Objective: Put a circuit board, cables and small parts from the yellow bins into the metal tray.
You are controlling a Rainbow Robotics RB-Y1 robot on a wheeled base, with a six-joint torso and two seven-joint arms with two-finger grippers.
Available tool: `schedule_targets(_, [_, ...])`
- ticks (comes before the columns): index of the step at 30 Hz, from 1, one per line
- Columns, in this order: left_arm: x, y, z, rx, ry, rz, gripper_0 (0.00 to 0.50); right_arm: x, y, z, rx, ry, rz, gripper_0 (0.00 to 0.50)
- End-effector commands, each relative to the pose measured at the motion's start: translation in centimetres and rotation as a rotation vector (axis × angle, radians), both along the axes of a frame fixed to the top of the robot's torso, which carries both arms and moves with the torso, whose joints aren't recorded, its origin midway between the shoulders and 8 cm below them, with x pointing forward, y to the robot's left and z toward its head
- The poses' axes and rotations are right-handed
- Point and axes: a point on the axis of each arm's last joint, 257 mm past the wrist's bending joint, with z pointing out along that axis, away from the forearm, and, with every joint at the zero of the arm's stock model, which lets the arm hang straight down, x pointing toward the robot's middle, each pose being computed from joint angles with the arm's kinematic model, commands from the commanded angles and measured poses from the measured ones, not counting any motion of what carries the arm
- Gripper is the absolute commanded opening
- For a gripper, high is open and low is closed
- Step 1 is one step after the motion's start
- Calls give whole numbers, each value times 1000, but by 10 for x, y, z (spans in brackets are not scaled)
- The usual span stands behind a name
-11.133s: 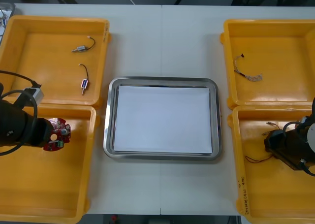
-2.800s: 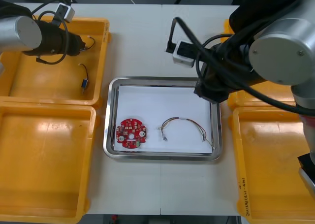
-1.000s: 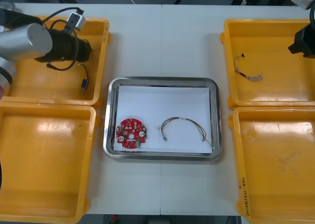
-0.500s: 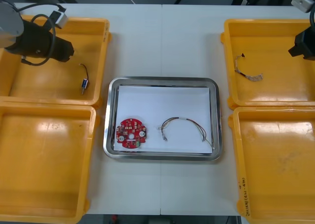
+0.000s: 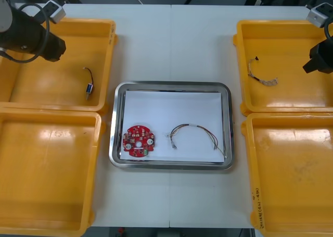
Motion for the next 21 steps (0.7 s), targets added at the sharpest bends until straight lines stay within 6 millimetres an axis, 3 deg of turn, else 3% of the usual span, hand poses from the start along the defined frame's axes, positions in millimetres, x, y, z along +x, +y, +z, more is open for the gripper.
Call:
schedule_targets(1, [-16,9,22,-107,-5,153,0,12,-8,36,-9,-44,12,500])
schedule_targets(8, [-40,-20,26,-145,3,165,0,18,-2,27,-56,6,30,500])
schedule_targets(13, [-57,-53,27,-198,2,193,0,26,9,17,-46,63,40,500])
schedule_targets(21, [-86,-92,28,-222,38,244,1,50,22,18,-20,50,50,500])
